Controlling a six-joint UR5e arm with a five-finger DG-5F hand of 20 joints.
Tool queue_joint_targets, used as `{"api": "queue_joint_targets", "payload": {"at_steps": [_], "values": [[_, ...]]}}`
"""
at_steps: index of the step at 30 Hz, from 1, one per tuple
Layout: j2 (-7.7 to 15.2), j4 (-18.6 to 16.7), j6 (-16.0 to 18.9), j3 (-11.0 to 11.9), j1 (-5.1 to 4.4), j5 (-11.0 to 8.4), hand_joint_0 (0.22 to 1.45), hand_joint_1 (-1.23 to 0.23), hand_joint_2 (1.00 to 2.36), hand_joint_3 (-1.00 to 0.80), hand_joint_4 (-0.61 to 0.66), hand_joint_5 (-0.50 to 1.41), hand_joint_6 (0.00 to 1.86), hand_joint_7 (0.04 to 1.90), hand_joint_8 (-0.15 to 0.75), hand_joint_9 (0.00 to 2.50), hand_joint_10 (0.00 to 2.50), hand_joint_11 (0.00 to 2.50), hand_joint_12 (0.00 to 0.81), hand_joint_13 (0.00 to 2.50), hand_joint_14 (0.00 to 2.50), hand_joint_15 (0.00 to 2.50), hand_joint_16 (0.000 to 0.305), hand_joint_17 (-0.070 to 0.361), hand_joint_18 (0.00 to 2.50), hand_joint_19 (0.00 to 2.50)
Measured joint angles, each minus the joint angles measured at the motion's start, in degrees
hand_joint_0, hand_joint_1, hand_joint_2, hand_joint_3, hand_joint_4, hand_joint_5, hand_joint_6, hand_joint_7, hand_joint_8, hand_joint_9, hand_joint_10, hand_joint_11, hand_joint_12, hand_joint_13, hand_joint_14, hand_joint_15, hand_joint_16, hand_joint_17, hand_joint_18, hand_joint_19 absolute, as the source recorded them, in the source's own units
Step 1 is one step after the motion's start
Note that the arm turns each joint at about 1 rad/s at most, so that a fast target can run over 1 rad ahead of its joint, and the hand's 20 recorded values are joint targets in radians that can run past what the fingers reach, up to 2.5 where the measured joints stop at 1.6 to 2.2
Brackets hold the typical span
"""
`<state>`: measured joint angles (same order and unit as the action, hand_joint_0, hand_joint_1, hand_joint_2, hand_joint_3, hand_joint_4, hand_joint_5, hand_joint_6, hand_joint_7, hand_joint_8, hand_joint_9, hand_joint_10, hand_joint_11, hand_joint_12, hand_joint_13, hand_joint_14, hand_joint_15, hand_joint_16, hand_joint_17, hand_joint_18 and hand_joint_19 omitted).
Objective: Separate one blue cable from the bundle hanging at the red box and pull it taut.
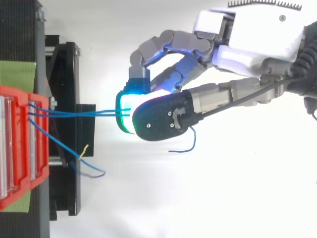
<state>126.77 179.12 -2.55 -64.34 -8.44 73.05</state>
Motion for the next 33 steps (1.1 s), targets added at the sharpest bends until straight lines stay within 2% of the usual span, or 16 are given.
{"api": "queue_joint_targets", "payload": {"at_steps": [3, 6, 11, 15, 21, 23, 24, 25, 26, 27, 29, 30, 31, 33], "values": [[0.0, 0.0, 0.0, 0.0, 0.0, -0.01, 0.65, -0.75, 1.02, -0.26, 0.05, -0.2, 0.89, 1.15, 0.264, 1.01, 0.02, 0.81, 0.281, 0.79, 0.02, 0.43, 0.031, 0.069, 0.51, 0.39], [0.0, 0.0, 0.0, 0.0, 0.0, -0.01, 0.71, -0.81, 1.02, -0.33, 0.01, -0.21, 0.92, 1.09, 0.263, 0.98, 0.02, 0.82, 0.281, 0.77, 0.02, 0.42, 0.031, 0.07, 0.51, 0.39], [0.0, 0.0, 0.0, 0.0, 0.01, -0.01, 0.76, -0.87, 1.0, -0.5, 0.05, -0.21, 0.93, 1.05, 0.25, 0.95, 0.02, 0.83, 0.278, 0.76, 0.02, 0.41, 0.031, 0.071, 0.51, 0.36], [-0.1, 0.0, 0.0, 0.0, 0.01, -0.01, 0.74, -0.89, 1.0, -0.5, 0.06, -0.21, 0.93, 1.05, 0.244, 0.95, 0.02, 0.83, 0.274, 0.76, 0.02, 0.41, 0.031, 0.07, 0.53, 0.35], [-0.4, 0.3, 0.0, 0.0, 0.04, -0.01, 0.66, -0.97, 1.0, -0.5, 0.08, -0.2, 0.93, 1.03, 0.241, 0.95, 0.02, 0.83, 0.269, 0.75, 0.02, 0.41, 0.031, 0.07, 0.53, 0.34], [-0.5, 0.7, 0.0, 0.0, 0.07, -0.01, 0.5, -0.99, 1.0, -0.5, 0.1, -0.2, 0.93, 0.99, 0.255, 0.95, 0.02, 0.82, 0.289, 0.75, 0.02, 0.41, 0.035, 0.078, 0.52, 0.35], [-0.6, 0.9, 0.0, 0.0, 0.07, -0.01, 0.5, -0.98, 1.0, -0.5, 0.11, -0.2, 0.93, 0.98, 0.257, 0.95, 0.02, 0.82, 0.291, 0.75, 0.02, 0.41, 0.035, 0.079, 0.52, 0.35], [-0.7, 1.1, 0.0, 0.0, 0.08, -0.01, 0.41, -0.88, 1.0, -0.5, 0.14, -0.19, 0.91, 0.94, 0.296, 0.98, 0.02, 0.8, 0.324, 0.76, 0.01, 0.4, 0.043, 0.096, 0.54, 0.36], [-0.7, 1.2, 0.0, 0.0, 0.09, -0.01, 0.38, -0.75, 1.0, -0.5, 0.15, -0.18, 0.89, 0.93, 0.309, 0.99, 0.02, 0.74, 0.343, 0.78, 0.01, 0.39, 0.047, 0.106, 0.56, 0.37], [-0.8, 1.4, 0.0, 0.0, 0.11, 0.01, 0.38, -0.7, 1.0, -0.5, 0.15, -0.17, 0.87, 0.96, 0.314, 1.01, 0.02, 0.75, 0.345, 0.78, 0.01, 0.4, 0.048, 0.108, 0.58, 0.37], [-0.9, 1.8, 0.0, 0.0, 0.15, 0.06, 0.41, -0.53, 1.0, -0.5, 0.15, -0.16, 0.85, 0.98, 0.317, 1.02, 0.02, 0.72, 0.347, 0.79, 0.01, 0.39, 0.047, 0.106, 0.57, 0.38], [-1.0, 2.0, 0.0, 0.0, 0.16, 0.09, 0.42, -0.5, 1.0, -0.5, 0.14, -0.16, 0.84, 0.98, 0.313, 1.02, 0.02, 0.72, 0.341, 0.78, 0.01, 0.4, 0.046, 0.104, 0.57, 0.38], [-1.1, 2.3, 0.0, 0.0, 0.2, 0.12, 0.48, -0.42, 1.0, -0.5, 0.12, -0.15, 0.83, 1.04, 0.299, 1.02, 0.02, 0.73, 0.322, 0.77, 0.01, 0.42, 0.042, 0.094, 0.53, 0.42], [-1.3, 2.7, 0.0, 0.0, 0.28, 0.17, 0.53, -0.41, 1.0, -0.5, 0.1, -0.15, 0.82, 1.08, 0.288, 1.03, 0.02, 0.73, 0.306, 0.76, 0.02, 0.42, 0.038, 0.086, 0.51, 0.43]]}}
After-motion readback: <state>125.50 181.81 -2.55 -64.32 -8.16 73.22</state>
